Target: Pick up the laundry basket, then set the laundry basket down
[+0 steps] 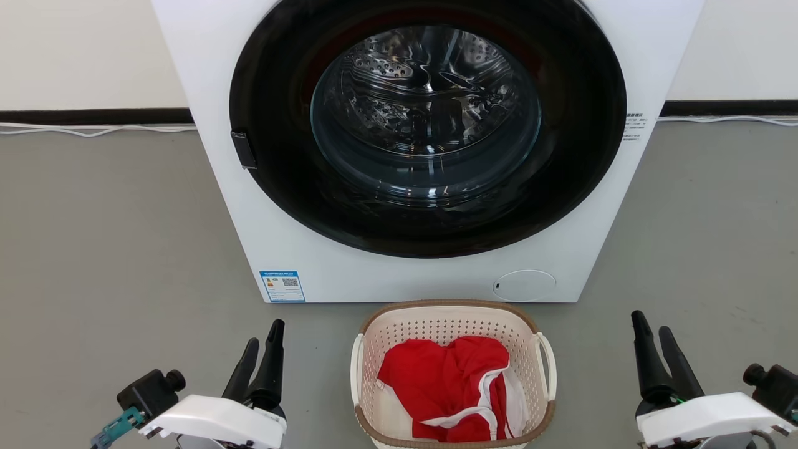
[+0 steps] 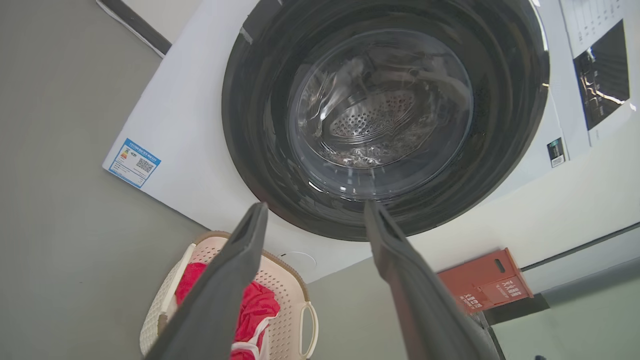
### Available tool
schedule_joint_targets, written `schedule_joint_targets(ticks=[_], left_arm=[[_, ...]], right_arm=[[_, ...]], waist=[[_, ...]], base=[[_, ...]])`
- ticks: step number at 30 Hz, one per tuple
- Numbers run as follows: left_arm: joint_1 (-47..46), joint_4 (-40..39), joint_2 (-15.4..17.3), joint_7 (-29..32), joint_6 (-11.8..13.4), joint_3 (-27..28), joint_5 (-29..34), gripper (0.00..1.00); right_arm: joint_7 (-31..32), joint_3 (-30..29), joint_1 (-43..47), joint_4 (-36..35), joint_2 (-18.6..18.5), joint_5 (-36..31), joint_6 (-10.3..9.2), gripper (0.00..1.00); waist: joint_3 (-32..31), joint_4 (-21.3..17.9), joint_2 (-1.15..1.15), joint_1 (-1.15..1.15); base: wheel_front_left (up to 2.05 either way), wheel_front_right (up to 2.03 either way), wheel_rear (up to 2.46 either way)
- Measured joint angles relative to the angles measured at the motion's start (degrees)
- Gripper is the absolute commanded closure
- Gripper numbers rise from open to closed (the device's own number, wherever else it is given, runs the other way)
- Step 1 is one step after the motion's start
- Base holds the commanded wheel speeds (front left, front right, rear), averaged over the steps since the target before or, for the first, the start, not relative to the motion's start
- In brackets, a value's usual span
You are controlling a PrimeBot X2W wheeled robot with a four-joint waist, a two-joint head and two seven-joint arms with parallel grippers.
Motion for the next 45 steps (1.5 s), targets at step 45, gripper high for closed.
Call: schedule_joint_targets(ticks=[45], left_arm=[[1.2, 0.5, 2.9, -7.6, 3.0, -4.0, 37.0, 0.00]], right_arm=[[-7.6, -0.5, 1.5, 1.7, -1.2, -36.4, 0.02, 0.00]], waist=[[-0.2, 0.9, 0.00, 0.00]], base=[[0.00, 0.00, 0.00]])
